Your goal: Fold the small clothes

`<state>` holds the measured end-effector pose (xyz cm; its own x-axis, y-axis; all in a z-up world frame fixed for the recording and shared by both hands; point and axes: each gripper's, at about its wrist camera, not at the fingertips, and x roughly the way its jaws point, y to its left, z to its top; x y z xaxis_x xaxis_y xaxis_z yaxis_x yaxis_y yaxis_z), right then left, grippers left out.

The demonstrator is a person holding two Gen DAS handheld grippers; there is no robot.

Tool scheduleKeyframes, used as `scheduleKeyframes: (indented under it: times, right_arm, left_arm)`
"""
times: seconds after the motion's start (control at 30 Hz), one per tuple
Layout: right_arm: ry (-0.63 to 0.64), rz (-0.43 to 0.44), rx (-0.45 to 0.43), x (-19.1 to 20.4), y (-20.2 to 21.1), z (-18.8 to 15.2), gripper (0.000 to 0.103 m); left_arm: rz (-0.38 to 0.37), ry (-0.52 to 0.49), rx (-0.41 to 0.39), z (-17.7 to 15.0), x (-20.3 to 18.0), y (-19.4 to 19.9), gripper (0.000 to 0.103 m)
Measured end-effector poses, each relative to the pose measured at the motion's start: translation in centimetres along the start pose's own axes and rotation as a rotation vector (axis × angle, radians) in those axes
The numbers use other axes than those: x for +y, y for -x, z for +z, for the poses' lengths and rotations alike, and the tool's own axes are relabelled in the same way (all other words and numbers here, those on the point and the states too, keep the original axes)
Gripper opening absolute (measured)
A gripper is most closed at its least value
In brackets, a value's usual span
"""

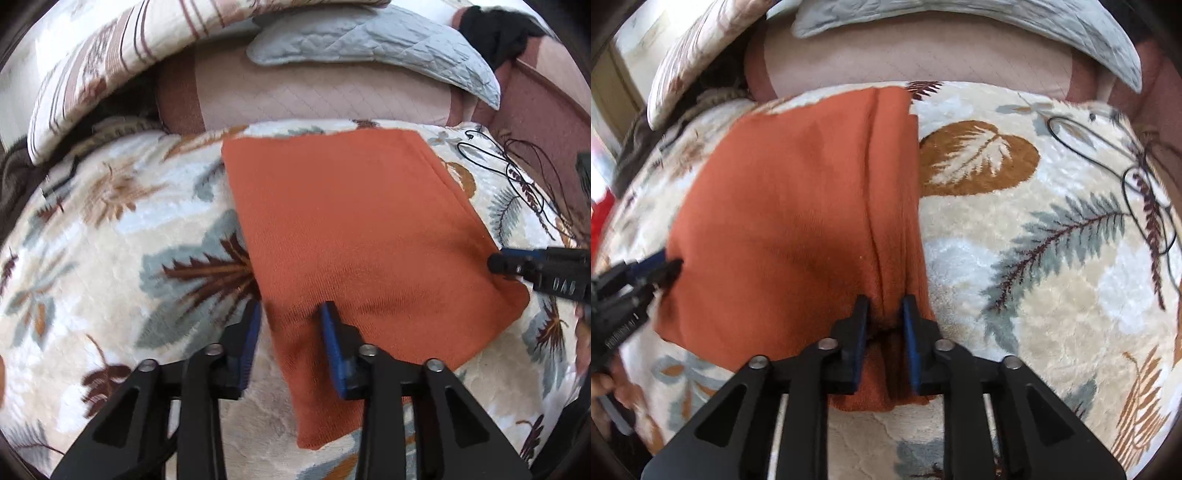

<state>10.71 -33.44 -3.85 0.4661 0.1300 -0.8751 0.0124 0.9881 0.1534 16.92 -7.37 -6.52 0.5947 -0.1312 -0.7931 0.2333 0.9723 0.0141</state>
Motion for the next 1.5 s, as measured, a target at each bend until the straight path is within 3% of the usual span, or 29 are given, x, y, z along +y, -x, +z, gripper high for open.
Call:
scheduleKeyframes:
  times: [0.03, 0.13, 0.3, 0.47, 0.5, 0.6, 0.7, 0.83, 1.1, 1.23, 1.5]
  right_arm:
    - [-0.009, 0.007, -0.012, -0.3, 0.2, 0.4, 0.045]
    - [0.001, 0.028, -0.050, -0.5, 0.4, 2.5, 0.048]
    - [-0.010, 0.071, -0.093, -0.7, -1.3, 7.3, 0.048]
    - [-0.048, 0.082, -0.083, -0.7, -4.7, 10.8, 0.048]
    - [-0.044, 0.084, -0.074, -0.6, -5.4, 10.9, 0.048]
    - [-0.010, 0.081, -0.052, 0.2, -7.0, 11.2, 0.022]
    - [0.049, 0.030, -0.114, 1.4, -6.3, 11.2, 0.018]
    - [0.022, 0.012, -0.177, 0.6, -6.0, 11.3, 0.012]
    - [0.024, 0.019, -0.147, 0.1, -7.5, 11.0, 0.014]
    - [0.013, 0.024, -0.161, 0.0, -6.1, 10.8, 0.025]
    - [0.015, 0.035, -0.150, -0.7, -3.7, 8.7, 0.036]
  left_arm:
    - [0.013, -0.013, -0.016, 0.2, 0.0, 0.4, 0.050]
    - [0.026, -0.031, -0.058, 1.3, 0.1, 1.0, 0.061]
    - [0.036, -0.010, -0.043, 3.6, 0.9, -0.9, 0.061]
    - [0.034, 0.020, -0.033, 5.3, 1.4, -3.1, 0.061]
    - [0.033, 0.024, -0.029, 5.5, 1.5, -3.5, 0.061]
    - [0.031, 0.036, -0.021, 5.9, 1.6, -4.5, 0.061]
    - [0.041, 0.035, -0.023, 6.1, 1.4, -4.9, 0.061]
    - [0.041, 0.032, -0.022, 6.2, 1.2, -5.3, 0.061]
    - [0.052, 0.044, -0.017, 6.3, 0.8, -5.9, 0.061]
    - [0.060, 0.039, -0.014, 6.2, 0.7, -5.4, 0.060]
    - [0.069, 0.036, -0.011, 5.8, 0.6, -4.0, 0.061]
